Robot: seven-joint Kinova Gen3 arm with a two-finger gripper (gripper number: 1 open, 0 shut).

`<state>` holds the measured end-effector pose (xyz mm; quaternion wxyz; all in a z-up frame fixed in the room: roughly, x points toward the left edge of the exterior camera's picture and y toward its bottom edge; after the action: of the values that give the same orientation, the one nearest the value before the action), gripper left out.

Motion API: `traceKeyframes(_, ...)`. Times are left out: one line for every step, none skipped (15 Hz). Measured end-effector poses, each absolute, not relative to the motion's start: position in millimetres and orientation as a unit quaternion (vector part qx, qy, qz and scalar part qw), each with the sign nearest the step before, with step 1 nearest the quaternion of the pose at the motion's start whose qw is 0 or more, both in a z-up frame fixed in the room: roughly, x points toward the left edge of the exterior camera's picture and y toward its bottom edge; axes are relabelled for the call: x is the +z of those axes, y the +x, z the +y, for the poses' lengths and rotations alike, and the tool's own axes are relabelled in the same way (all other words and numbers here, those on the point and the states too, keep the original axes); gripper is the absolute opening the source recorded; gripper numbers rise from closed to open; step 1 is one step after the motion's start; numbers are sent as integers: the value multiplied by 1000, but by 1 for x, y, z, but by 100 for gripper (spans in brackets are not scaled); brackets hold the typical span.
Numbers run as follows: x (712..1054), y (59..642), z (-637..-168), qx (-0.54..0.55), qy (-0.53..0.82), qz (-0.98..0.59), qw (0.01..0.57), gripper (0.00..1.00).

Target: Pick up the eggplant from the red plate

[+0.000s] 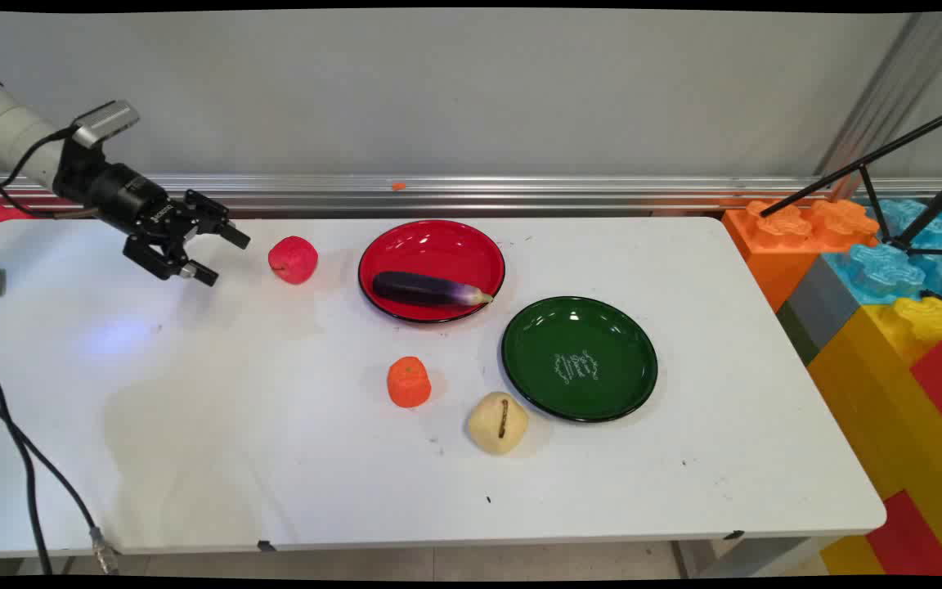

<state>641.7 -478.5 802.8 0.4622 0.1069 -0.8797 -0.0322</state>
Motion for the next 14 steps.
traceKeyframes(803,639,-480,-32,108,-879,464,100)
traceKeyframes(804,637,-481,-31,109,-878,465,100)
traceKeyframes(805,634,-483,-31,109,-877,467,100)
traceKeyframes(805,629,-484,-30,109,-876,469,100)
traceKeyframes(806,624,-486,-30,108,-875,471,100)
traceKeyframes(807,617,-488,-30,106,-874,474,100)
traceKeyframes(808,611,-490,-30,104,-873,476,100)
traceKeyframes(809,604,-492,-30,103,-872,479,100)
traceKeyframes(810,596,-495,-30,101,-870,481,100)
traceKeyframes(810,589,-498,-30,100,-870,482,100)
traceKeyframes(811,580,-501,-31,99,-870,482,100)
traceKeyframes(811,571,-505,-33,97,-871,481,100)
traceKeyframes(811,564,-508,-33,96,-872,479,100)
traceKeyframes(811,555,-512,-34,95,-874,476,100)
